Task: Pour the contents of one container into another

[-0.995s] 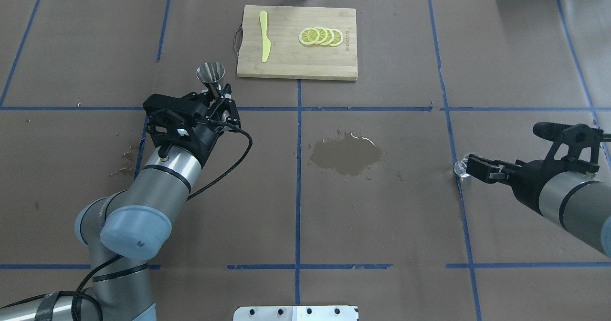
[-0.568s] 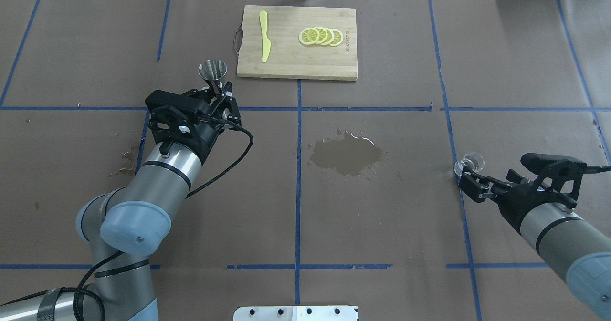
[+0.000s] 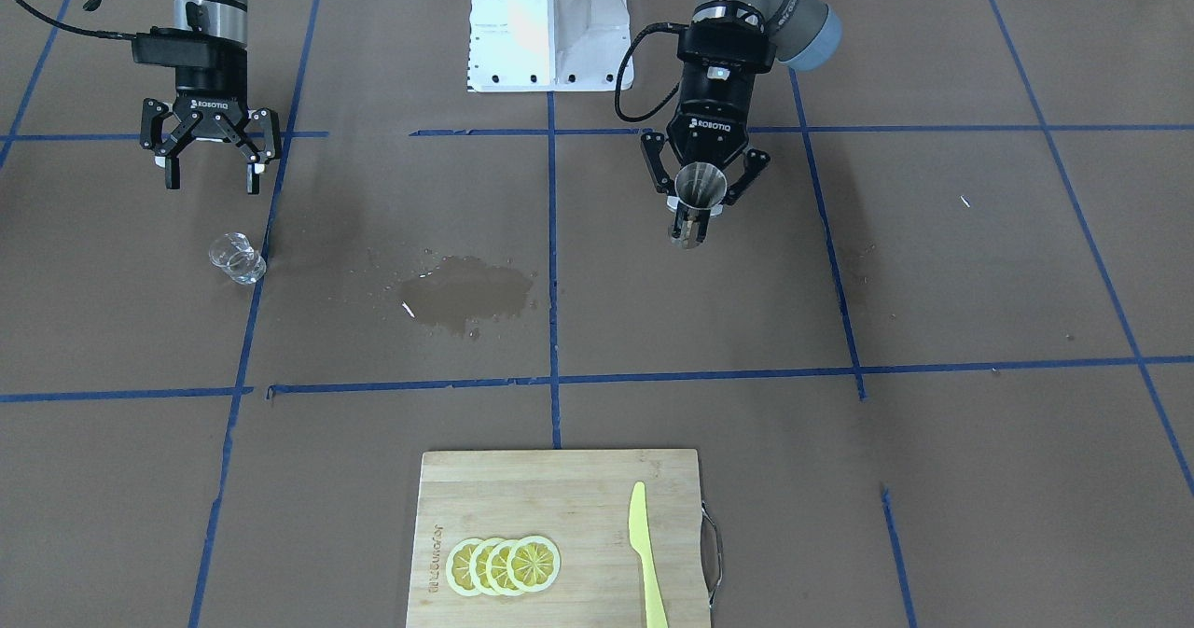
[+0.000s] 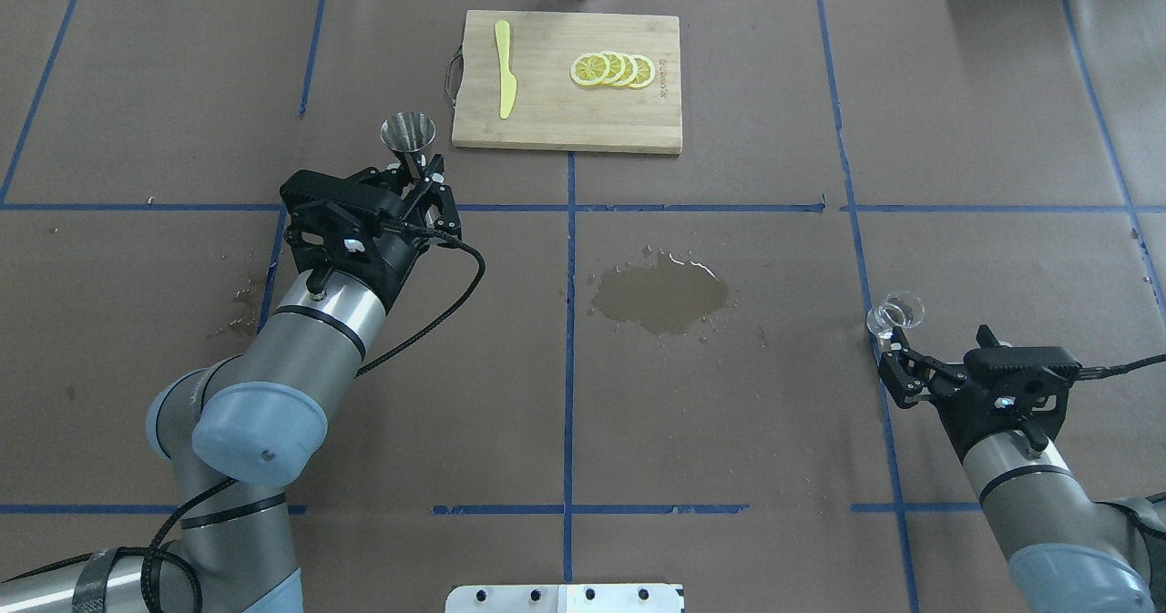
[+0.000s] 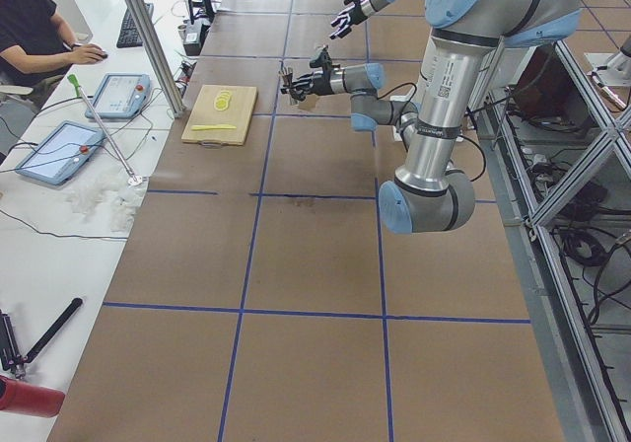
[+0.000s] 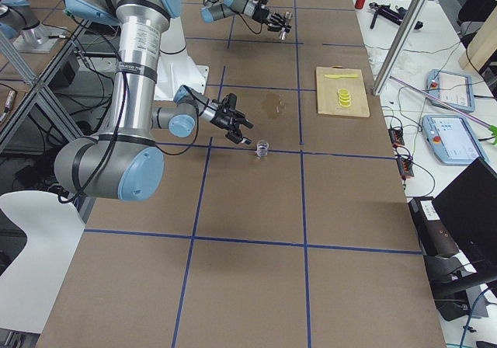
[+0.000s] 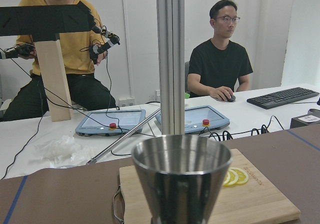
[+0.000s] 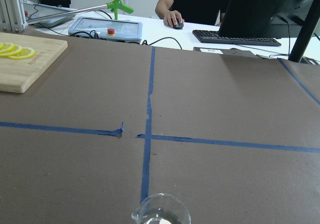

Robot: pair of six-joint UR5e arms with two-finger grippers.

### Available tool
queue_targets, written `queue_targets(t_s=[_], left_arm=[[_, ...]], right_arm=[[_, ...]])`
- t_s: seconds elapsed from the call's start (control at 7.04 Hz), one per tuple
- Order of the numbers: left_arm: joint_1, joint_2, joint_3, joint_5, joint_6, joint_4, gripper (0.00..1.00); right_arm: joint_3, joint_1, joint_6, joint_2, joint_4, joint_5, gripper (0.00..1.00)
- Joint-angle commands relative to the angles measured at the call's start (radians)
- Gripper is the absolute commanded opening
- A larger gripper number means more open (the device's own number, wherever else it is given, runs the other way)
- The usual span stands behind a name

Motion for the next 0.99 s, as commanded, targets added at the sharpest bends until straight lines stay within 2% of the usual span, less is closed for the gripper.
queue_targets(t_s=[0.0, 0.14, 0.43, 0.57, 0.85], left_arm=[[0.000, 0.008, 0.000, -0.052, 0.029, -0.082, 0.00], [-0.002, 0.009, 0.002, -0.063, 0.128, -0.147, 0.00], [0.000, 0.009, 0.049, -0.144, 0.150, -0.247, 0.00], [0.000, 0.000, 0.063, -0.179, 0.175, -0.274, 0.00], [0.000, -0.002, 0.067, -0.190, 0.190, -0.275, 0.00]], right_arm=[[-0.068, -0.010, 0.006, 0.037, 0.002, -0.066, 1.00], [-0.105, -0.011, 0.008, 0.069, 0.002, -0.074, 1.00], [-0.114, -0.011, 0.008, 0.078, 0.003, -0.076, 1.00], [-0.117, -0.012, 0.008, 0.078, 0.003, -0.077, 1.00], [-0.154, -0.014, 0.013, 0.113, 0.003, -0.080, 1.00]])
